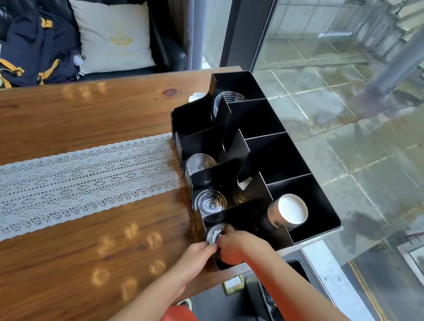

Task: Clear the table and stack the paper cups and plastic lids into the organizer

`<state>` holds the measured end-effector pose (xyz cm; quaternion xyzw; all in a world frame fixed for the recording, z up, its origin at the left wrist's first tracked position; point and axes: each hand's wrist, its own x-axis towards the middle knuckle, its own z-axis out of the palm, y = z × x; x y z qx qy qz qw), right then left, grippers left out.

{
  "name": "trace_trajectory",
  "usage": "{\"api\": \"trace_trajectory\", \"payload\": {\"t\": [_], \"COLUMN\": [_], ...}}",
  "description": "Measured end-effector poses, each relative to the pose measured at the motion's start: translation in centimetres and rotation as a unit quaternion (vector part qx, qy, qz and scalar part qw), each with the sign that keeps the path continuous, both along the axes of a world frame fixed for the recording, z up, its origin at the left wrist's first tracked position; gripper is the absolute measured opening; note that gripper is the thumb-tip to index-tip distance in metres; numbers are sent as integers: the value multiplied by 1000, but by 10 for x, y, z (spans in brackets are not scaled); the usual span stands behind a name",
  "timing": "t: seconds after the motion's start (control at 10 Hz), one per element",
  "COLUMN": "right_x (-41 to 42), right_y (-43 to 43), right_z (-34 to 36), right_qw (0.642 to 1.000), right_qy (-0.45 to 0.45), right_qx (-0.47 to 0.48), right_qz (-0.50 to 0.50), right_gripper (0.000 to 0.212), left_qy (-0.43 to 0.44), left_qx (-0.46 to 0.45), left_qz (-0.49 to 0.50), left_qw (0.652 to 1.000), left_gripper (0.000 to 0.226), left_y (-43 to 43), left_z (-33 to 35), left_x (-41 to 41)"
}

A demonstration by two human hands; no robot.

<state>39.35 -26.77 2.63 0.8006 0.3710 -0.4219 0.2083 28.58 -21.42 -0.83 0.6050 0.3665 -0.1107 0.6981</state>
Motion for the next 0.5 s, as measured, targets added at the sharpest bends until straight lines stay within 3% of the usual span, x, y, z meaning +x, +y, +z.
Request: {"api": "trace_trajectory", "payload": {"t": [0.2,0.3,0.4,0.5], "right_x": [2,-2,-4,-4], "right_y": [7,9,7,11], "right_z": [9,20,24,34], "right_qw": [998,999,999,996], "right_qy": [29,33,22,-4], "right_qx": [12,1,33,55], "right_qz": [-45,-26,36,73], "right_gripper": [47,41,37,36], "left_qy": [-4,-30,-34,-20], "left_qx": [-15,-23,7,88], "left_qz": [-47,-61,-56,-32], "left_qw": [999,997,998,995], "left_gripper": [16,28,27,49], "left_y": [3,7,11,25], "left_z": [-1,6,5,9], "left_x": [-3,-8,-20,-37]}}
